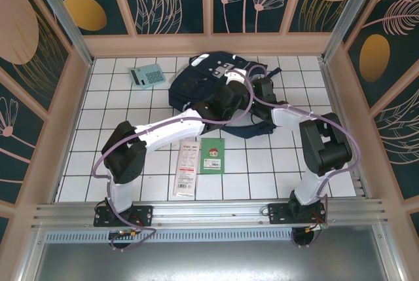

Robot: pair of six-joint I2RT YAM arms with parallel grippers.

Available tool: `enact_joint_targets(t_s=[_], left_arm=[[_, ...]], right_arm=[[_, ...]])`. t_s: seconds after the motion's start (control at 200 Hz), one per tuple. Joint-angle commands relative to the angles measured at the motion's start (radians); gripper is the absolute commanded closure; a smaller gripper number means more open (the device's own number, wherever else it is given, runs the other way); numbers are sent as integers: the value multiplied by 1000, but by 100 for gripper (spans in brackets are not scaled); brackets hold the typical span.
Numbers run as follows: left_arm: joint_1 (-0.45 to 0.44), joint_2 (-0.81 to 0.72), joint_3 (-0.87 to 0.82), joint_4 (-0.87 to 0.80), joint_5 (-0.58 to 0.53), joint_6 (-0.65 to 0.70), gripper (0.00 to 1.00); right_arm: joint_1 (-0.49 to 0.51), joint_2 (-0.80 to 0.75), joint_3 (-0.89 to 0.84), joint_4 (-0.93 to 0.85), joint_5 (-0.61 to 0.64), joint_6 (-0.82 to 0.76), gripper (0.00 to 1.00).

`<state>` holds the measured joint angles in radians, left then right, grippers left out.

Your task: Pack books, pencil case, and school supplies into a backpack

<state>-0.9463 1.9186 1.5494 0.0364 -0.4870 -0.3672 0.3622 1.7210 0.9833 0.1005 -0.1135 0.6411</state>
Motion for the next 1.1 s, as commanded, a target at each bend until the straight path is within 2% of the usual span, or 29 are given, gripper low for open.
enact_joint_targets(t_s=[0.0, 0.27, 0.45, 0.566, 0.736, 0.941, 1.096], left_arm=[[25, -55, -10, 72, -17, -39, 100], [35, -72, -40, 82, -18, -44, 100], [46, -76, -46, 87, -16, -50, 100], [54, -79, -46, 86, -18, -53, 100], [66, -80, -44, 79, -18, -61, 100], [81, -77, -37, 73, -18, -67, 100], [100, -64, -15, 58, -23, -74, 100]], right_arm=[[8, -102, -27, 3, 25, -21, 11], [24, -313, -199, -7, 46, -46, 14], [73, -480, -315, -26, 26, -83, 21], [178, -542, -364, -63, 89, -82, 23], [412, -546, -387, -136, 260, -2, 19], [626, -440, -380, -187, 391, 124, 12], [727, -314, -340, -212, 417, 207, 10]])
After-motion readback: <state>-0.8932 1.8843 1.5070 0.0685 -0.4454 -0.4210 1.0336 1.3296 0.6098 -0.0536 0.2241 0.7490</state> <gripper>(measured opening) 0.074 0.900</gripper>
